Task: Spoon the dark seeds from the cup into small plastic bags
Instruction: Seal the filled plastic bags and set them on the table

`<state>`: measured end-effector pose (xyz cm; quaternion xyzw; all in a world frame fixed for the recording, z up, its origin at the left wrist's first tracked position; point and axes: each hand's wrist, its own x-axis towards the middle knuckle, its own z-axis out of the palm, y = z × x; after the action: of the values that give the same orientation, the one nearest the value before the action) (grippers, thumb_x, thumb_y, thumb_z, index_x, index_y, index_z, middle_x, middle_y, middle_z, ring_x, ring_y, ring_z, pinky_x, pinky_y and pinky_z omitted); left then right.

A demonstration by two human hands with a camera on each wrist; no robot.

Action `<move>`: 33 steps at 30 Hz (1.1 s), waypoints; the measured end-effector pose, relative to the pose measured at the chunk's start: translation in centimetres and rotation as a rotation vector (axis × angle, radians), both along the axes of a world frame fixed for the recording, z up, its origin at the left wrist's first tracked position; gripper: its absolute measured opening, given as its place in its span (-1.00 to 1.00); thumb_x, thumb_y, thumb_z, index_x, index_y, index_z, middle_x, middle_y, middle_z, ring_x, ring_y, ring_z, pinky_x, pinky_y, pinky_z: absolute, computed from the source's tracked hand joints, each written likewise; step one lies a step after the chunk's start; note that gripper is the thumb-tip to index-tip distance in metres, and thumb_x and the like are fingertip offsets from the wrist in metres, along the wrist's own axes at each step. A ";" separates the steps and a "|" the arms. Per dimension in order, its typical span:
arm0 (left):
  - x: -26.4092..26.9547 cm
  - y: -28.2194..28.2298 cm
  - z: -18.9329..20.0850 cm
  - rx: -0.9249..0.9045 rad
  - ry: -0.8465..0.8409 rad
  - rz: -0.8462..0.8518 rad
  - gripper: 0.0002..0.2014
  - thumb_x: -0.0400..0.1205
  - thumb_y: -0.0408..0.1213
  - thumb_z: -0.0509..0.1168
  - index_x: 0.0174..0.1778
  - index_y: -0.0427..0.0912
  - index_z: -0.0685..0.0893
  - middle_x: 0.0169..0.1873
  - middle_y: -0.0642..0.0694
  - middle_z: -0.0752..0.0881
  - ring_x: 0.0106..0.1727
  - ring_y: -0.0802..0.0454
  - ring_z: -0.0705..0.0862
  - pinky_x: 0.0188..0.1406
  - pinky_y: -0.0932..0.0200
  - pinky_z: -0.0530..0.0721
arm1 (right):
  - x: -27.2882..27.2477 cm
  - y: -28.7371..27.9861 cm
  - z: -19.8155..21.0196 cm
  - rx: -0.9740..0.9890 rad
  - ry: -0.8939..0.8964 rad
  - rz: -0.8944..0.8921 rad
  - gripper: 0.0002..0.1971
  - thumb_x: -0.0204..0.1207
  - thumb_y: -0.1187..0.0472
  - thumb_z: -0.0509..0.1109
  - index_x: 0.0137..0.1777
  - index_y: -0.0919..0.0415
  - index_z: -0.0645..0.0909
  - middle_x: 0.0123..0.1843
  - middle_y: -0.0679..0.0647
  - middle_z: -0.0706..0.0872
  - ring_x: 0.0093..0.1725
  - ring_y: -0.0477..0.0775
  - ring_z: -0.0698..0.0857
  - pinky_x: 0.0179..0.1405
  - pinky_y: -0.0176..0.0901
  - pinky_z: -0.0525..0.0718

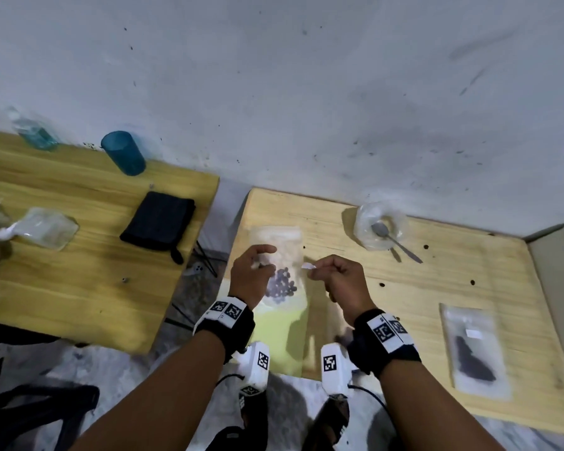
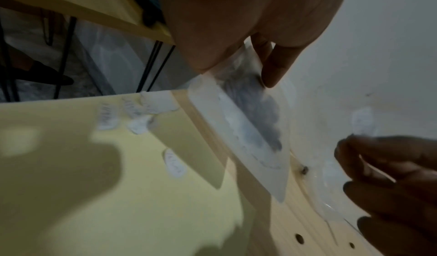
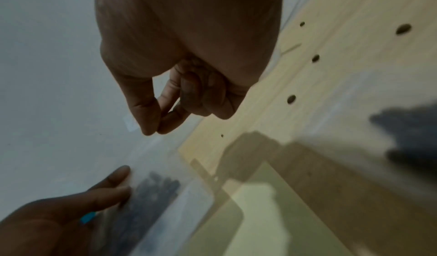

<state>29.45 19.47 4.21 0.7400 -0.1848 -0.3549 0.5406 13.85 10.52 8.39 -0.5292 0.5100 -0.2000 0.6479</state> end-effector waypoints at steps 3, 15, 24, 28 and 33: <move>-1.8 -1.3 1.3 -0.019 -0.040 -0.060 -0.61 0.44 -0.62 0.33 -0.14 0.04 0.72 -0.26 0.04 0.66 -0.50 0.33 0.56 -0.53 0.37 0.58 | -1.2 -0.9 1.6 0.002 -0.026 -0.003 -0.86 0.38 0.53 0.51 -0.28 0.34 0.65 -0.64 -0.16 0.54 -0.66 -0.19 0.36 -0.66 -0.44 0.31; -6.9 -3.3 3.2 -0.100 -0.176 -0.243 -0.74 0.55 -0.48 0.33 -0.01 0.00 0.72 -0.04 0.18 0.74 -0.14 0.19 0.68 -0.20 0.46 0.55 | -4.1 -2.8 1.3 -0.297 0.182 0.062 -0.90 0.46 0.22 0.55 -0.26 0.19 0.78 -0.30 0.09 0.80 -0.28 -0.03 0.71 -0.13 -0.17 0.67; -8.4 -3.4 3.8 -0.128 -0.047 -0.190 -0.71 0.55 -0.45 0.34 0.03 0.06 0.69 -0.08 0.12 0.69 -0.36 0.08 0.65 -0.48 0.14 0.62 | -3.8 -1.7 0.9 -0.427 0.344 -0.005 -0.83 0.50 0.17 0.42 -0.31 -0.04 0.69 -0.27 -0.15 0.77 -0.19 -0.11 0.74 -0.13 -0.18 0.65; -8.4 -3.7 3.3 -0.154 -0.029 -0.089 -0.87 0.54 -0.29 0.44 -0.07 0.04 0.73 -0.08 0.07 0.74 -0.02 -0.01 0.73 -0.24 0.25 0.68 | -3.8 -1.0 0.6 -0.457 0.337 -0.076 -0.92 0.47 0.01 0.52 -0.22 -0.06 0.73 0.01 -0.13 0.63 0.01 -0.17 0.64 -0.04 -0.25 0.49; -7.9 -3.7 3.0 -0.141 -0.116 -0.087 -0.84 0.55 -0.36 0.42 -0.15 0.04 0.73 -0.09 0.03 0.78 -0.12 0.24 0.70 -0.24 0.55 0.56 | -3.9 -1.0 0.2 -0.381 0.293 -0.127 -0.84 0.39 -0.02 0.61 -0.19 -0.05 0.69 0.07 -0.12 0.69 0.10 -0.14 0.62 0.07 -0.26 0.43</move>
<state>21.51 15.79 7.19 0.7107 -0.2722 -0.3207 0.5639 9.92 9.50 8.64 -0.6319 0.5841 -0.2539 0.4417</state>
